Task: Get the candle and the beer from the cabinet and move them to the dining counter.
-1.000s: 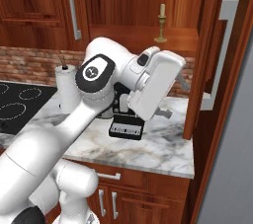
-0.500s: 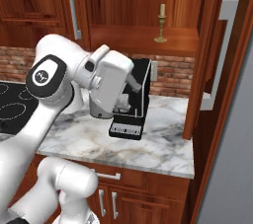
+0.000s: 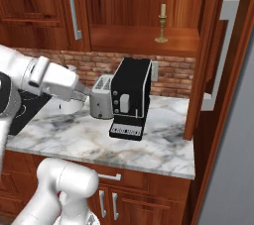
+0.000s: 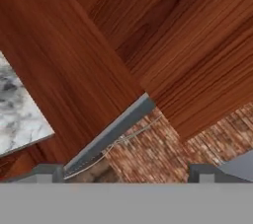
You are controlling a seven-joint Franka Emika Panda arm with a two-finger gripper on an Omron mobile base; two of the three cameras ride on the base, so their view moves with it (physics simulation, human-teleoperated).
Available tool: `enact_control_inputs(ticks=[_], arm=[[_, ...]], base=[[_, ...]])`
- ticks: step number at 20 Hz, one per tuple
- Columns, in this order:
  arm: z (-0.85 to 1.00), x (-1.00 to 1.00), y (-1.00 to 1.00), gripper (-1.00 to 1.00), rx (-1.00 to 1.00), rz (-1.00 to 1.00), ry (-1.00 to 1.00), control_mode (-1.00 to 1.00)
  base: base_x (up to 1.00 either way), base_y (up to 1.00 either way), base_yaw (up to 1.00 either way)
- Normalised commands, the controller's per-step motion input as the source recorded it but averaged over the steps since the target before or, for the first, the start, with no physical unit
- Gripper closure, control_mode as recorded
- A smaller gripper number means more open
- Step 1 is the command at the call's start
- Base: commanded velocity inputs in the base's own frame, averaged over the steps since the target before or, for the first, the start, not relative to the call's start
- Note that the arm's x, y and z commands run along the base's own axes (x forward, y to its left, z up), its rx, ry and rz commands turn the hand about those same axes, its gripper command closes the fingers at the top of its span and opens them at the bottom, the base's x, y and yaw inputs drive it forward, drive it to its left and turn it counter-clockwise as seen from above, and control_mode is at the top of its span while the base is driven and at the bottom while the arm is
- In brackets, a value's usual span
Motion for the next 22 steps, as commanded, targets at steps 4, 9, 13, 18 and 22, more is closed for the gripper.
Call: enact_control_inputs(ticks=[4,9,13,18,22], arm=[[0.0,0.13,0.79,-1.0,0.02,0.29,-0.42,-1.0],[0.03,0.36,0.62,-1.0,0.05,0.34,-0.37,-1.0],[0.05,0.37,0.59,-1.0,0.05,0.35,-0.35,-1.0],[0.15,0.33,0.52,-1.0,0.05,0.33,-0.34,-1.0],[0.34,0.39,0.3,-1.0,0.04,0.32,-0.3,-1.0]], base=[[0.0,0.0,0.0],[0.0,0.0,0.0],[0.0,0.0,0.0],[0.0,0.0,0.0],[0.0,0.0,0.0]])
